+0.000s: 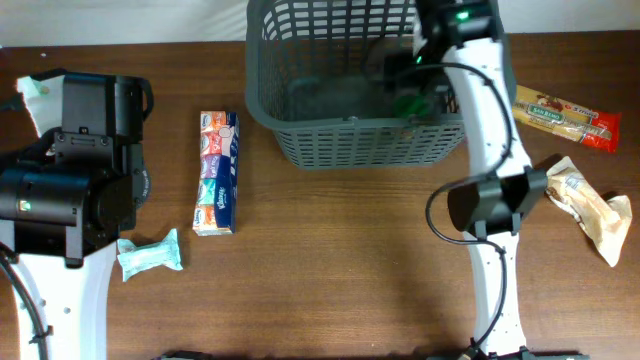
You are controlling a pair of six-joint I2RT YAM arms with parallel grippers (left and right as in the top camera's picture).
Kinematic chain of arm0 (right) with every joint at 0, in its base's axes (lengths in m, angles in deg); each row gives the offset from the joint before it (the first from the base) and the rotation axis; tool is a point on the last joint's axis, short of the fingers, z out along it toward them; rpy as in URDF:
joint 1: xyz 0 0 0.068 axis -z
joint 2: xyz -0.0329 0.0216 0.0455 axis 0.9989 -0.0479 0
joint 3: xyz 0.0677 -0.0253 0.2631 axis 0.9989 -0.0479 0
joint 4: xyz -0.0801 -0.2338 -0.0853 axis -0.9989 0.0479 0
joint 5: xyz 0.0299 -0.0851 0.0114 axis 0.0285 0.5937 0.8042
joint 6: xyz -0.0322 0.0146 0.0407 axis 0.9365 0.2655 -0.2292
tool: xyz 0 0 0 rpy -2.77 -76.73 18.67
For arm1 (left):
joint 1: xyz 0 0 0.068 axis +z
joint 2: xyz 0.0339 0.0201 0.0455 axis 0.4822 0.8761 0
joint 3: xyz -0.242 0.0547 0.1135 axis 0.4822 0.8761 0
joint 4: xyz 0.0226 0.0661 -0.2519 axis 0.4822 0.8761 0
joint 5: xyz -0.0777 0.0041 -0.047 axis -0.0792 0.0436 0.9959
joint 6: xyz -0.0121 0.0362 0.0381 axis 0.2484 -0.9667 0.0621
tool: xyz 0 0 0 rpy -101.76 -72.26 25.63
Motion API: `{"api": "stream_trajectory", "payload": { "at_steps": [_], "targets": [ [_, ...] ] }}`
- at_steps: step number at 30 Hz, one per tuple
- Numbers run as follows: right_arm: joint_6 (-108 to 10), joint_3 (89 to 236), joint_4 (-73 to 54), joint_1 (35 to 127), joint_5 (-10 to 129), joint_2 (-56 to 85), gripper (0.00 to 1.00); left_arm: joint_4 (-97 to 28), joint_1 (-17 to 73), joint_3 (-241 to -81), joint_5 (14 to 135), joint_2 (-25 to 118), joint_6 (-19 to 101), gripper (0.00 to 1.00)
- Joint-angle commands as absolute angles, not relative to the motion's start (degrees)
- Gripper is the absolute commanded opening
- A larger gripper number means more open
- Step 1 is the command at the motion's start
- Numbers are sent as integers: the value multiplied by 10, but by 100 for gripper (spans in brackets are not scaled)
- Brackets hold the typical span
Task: Pack container
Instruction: 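Lower the jar into the basket and open the right gripper, then move the right gripper toward the crumpled paper bag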
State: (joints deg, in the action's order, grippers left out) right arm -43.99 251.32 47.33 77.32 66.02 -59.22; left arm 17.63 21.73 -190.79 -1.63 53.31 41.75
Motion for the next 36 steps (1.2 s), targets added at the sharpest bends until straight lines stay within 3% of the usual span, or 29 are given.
{"api": "stream_trajectory", "payload": {
  "at_steps": [1, 15, 21, 27, 31, 36],
  "targets": [
    [-435, 2667, 493, 795, 667, -536, 99, 177, 220, -1908, -20, 534, 413, 100],
    [-433, 2683, 548, 955, 646, -267, 99, 177, 220, -1908, -20, 534, 413, 100],
    [-486, 2656, 549, 1034, 732, -218, 99, 177, 220, -1908, -20, 534, 413, 99],
    [-678, 2474, 549, 1153, 861, -170, 99, 177, 220, -1908, -20, 534, 413, 100],
    [-846, 2266, 549, 1244, 820, -164, 99, 177, 220, -1908, -20, 534, 413, 100],
    [-953, 2070, 529, 1286, 751, -185, 99, 177, 220, -1908, -20, 534, 413, 99]
  ]
}}
